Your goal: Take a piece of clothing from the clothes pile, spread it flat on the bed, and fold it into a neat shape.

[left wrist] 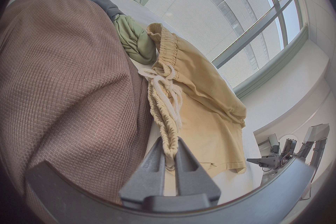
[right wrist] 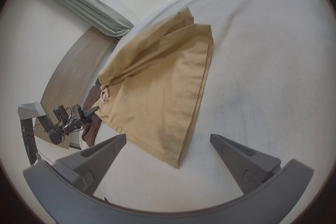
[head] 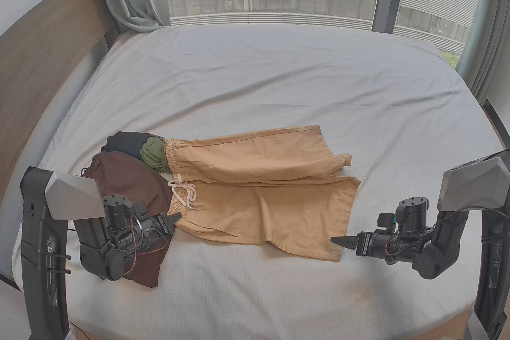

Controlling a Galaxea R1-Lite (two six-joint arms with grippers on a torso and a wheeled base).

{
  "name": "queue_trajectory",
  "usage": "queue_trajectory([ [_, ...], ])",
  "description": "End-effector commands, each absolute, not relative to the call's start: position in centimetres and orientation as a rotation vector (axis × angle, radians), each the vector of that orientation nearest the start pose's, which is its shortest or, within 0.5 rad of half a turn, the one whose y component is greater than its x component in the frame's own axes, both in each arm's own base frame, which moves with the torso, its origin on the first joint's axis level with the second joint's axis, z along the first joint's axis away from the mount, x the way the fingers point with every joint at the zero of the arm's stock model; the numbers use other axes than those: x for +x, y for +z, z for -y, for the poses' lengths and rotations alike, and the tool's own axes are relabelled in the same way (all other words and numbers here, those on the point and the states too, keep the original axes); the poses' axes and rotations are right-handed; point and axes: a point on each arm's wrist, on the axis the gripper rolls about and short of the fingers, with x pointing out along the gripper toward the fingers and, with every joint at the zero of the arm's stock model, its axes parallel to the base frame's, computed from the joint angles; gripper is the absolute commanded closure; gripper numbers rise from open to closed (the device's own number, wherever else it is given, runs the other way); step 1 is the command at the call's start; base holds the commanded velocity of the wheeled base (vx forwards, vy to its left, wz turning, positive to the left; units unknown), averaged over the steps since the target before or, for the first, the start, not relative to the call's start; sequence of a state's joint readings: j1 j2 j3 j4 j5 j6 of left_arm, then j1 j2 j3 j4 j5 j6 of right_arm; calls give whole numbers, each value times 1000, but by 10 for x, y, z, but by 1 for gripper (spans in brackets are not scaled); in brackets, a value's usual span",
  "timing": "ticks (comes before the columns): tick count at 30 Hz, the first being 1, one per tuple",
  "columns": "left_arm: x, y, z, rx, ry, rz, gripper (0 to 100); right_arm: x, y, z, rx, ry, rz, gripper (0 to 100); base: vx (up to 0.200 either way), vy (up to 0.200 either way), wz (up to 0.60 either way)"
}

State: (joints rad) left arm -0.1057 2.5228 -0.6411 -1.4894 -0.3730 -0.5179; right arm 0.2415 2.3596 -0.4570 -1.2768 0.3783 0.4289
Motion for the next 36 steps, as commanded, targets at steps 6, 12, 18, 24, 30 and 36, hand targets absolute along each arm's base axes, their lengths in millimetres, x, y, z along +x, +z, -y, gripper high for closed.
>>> queue_trajectory([
  [6, 354, -54, 46, -554, -363, -505, 100, 294, -55, -97, 478, 468, -827, 0, 0, 0, 0],
  [12, 354, -54, 46, -554, -362, -503, 100, 295, -62, -104, 497, 469, -846, 0, 0, 0, 0],
  [18, 354, -54, 46, -554, -362, -503, 100, 297, -64, -108, 515, 473, -836, 0, 0, 0, 0],
  [24, 354, -54, 46, -554, -363, -504, 100, 298, -63, -112, 537, 473, -837, 0, 0, 0, 0],
  [30, 354, -54, 46, -554, -364, -502, 100, 298, -63, -112, 536, 472, -835, 0, 0, 0, 0],
  [36, 354, -54, 46, -554, -363, -504, 100, 297, -63, -111, 535, 465, -836, 100, 0, 0, 0],
])
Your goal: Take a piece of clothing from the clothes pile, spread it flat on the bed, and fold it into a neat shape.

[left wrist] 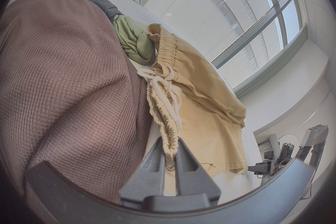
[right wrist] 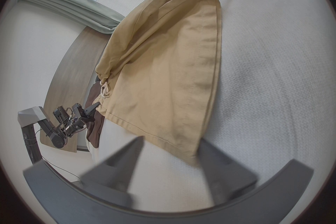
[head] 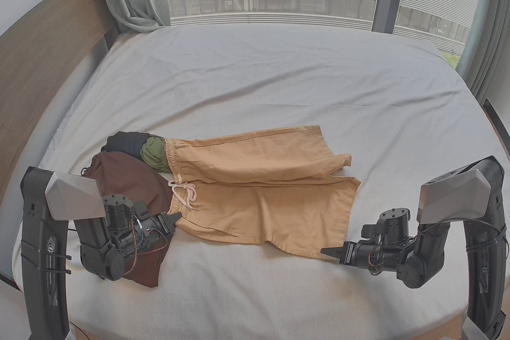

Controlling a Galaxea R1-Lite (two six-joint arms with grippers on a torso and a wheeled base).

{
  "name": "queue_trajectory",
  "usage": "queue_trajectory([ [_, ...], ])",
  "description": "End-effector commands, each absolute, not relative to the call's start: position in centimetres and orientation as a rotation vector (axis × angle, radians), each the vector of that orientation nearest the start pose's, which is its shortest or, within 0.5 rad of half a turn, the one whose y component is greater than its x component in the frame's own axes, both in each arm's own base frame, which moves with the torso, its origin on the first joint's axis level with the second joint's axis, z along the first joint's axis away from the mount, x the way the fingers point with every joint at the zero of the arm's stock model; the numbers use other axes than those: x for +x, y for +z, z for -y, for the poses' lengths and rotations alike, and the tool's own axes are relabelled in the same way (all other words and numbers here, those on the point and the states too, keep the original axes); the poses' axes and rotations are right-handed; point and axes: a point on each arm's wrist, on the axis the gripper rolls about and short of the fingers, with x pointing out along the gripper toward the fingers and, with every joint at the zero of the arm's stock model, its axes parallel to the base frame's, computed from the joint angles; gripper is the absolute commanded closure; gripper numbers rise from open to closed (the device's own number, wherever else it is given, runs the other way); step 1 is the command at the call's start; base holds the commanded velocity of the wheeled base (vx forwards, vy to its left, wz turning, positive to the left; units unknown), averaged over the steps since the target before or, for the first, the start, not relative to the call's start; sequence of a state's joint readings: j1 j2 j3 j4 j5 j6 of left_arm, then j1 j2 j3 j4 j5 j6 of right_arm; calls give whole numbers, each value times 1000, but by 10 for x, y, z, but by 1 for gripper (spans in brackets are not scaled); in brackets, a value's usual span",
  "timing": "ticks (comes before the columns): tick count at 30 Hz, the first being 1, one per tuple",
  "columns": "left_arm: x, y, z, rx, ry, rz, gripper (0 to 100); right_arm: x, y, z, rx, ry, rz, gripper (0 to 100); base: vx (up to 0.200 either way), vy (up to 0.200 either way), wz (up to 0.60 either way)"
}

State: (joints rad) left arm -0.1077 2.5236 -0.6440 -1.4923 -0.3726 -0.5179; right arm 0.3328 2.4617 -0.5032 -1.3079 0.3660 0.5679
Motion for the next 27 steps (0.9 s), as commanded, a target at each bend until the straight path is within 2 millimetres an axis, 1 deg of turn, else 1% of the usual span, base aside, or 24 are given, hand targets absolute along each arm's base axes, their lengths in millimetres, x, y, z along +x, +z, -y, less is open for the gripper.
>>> queue_trajectory([
  [1, 354, -54, 46, -554, -363, -504, 100, 297, -64, -111, 534, 463, -837, 100, 0, 0, 0],
  [11, 352, -53, 46, -553, -364, -501, 100, 297, -63, -108, 538, 453, -838, 100, 0, 0, 0],
  [13, 346, -52, 46, -553, -362, -511, 100, 291, -60, -106, 534, 448, -852, 100, 0, 0, 0],
  [17, 330, -36, 44, -556, -372, -532, 100, 283, -45, -103, 529, 455, -839, 100, 0, 0, 0],
  [27, 289, -17, 32, -575, -387, -600, 100, 260, -47, -77, 463, 406, -884, 100, 0, 0, 0],
])
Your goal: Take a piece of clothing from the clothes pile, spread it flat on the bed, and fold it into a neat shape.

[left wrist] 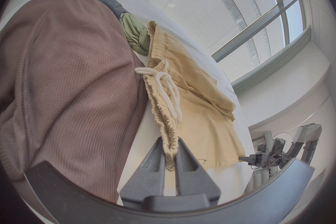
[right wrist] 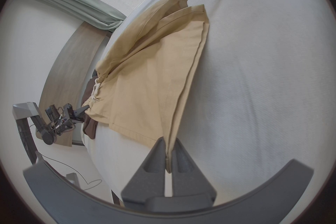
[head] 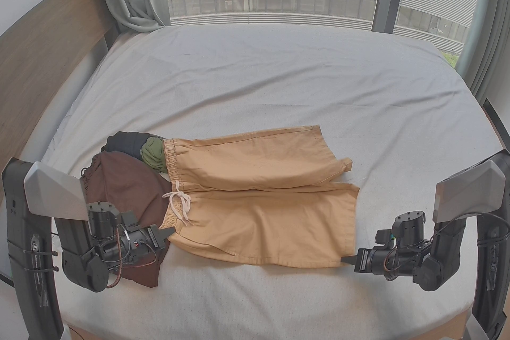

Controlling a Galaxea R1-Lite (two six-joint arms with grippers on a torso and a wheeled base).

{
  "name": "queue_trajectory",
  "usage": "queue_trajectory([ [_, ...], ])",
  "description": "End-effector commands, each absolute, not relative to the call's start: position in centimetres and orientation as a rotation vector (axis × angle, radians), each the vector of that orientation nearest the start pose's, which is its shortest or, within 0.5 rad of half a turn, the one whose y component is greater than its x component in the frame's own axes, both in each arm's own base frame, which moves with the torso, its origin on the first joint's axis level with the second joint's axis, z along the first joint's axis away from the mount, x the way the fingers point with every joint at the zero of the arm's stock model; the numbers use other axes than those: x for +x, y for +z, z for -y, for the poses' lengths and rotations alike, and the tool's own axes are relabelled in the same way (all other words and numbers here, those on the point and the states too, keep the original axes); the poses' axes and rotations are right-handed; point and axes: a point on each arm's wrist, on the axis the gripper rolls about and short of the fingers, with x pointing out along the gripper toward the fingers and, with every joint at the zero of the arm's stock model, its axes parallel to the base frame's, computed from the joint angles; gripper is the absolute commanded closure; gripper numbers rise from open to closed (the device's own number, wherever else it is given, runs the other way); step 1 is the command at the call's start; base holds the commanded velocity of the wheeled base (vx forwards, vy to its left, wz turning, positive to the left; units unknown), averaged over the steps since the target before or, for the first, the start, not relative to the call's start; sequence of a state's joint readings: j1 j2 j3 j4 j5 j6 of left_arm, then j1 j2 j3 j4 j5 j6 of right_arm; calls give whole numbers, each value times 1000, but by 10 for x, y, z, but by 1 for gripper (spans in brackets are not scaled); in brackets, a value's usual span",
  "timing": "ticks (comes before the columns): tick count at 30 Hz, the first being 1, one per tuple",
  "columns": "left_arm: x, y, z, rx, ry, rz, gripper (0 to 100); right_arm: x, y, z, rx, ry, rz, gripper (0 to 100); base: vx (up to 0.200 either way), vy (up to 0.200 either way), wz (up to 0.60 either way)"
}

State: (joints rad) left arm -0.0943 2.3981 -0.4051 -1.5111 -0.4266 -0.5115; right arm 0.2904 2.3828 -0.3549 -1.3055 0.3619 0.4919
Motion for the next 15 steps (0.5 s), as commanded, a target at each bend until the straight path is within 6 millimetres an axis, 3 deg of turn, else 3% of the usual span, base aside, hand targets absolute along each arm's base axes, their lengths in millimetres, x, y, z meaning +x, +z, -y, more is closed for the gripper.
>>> queue_trajectory([
  [1, 287, -17, 31, -571, -384, -604, 100, 258, -48, -75, 457, 402, -890, 100, 0, 0, 0],
  [15, 247, -22, 27, -478, -385, -704, 100, 229, -43, -61, 375, 398, -945, 100, 0, 0, 0],
])
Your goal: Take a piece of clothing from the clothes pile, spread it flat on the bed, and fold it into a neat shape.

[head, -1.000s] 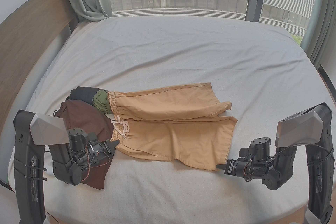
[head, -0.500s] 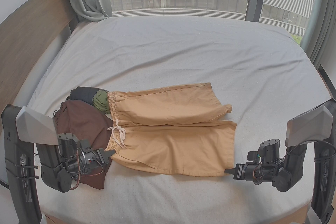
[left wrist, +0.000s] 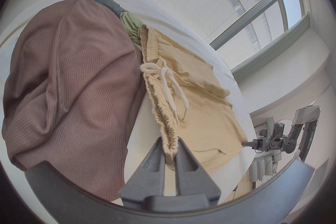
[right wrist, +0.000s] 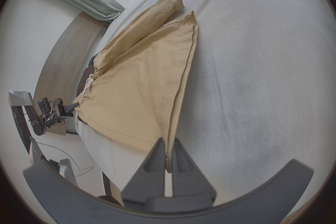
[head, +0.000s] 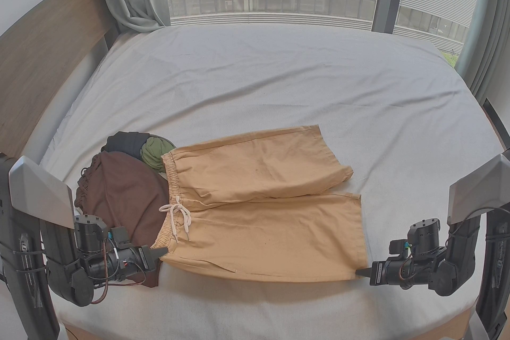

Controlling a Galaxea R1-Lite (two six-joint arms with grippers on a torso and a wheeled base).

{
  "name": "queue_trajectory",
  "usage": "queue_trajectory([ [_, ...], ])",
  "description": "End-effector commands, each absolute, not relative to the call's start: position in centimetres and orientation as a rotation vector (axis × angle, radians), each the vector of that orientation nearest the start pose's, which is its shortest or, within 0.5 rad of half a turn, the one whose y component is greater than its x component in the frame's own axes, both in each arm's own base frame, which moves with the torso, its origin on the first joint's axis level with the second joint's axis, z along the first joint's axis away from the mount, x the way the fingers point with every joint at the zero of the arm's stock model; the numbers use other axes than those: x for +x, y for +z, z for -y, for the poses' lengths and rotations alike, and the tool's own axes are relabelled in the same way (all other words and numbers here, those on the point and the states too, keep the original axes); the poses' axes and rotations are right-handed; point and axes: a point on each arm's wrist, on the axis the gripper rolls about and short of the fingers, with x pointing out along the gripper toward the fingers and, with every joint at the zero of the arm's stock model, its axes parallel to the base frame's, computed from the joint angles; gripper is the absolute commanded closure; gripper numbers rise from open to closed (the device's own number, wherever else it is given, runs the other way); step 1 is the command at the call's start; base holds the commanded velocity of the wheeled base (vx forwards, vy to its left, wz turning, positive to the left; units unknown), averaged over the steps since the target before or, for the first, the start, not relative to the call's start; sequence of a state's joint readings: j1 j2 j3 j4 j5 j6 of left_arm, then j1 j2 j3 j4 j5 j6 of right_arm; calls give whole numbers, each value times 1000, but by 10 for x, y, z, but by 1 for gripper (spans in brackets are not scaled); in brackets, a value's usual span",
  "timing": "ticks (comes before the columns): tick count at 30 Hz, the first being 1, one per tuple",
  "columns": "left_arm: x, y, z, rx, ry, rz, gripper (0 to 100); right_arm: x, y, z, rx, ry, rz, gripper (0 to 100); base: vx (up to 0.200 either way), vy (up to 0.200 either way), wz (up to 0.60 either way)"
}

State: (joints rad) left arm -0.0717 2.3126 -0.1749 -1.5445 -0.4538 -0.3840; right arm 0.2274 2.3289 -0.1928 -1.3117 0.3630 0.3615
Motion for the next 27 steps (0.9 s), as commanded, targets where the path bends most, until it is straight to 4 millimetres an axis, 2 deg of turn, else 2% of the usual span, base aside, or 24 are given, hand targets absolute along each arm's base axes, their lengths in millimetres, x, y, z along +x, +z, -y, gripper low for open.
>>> queue_trajectory([
  [1, 244, -23, 27, -480, -383, -713, 100, 227, -43, -60, 369, 399, -952, 100, 0, 0, 0],
  [18, 212, -29, 15, -416, -426, -816, 100, 208, -45, -56, 320, 408, -1013, 100, 0, 0, 0],
  [27, 210, -32, 14, -412, -468, -842, 100, 195, -42, -55, 302, 424, -1016, 100, 0, 0, 0],
])
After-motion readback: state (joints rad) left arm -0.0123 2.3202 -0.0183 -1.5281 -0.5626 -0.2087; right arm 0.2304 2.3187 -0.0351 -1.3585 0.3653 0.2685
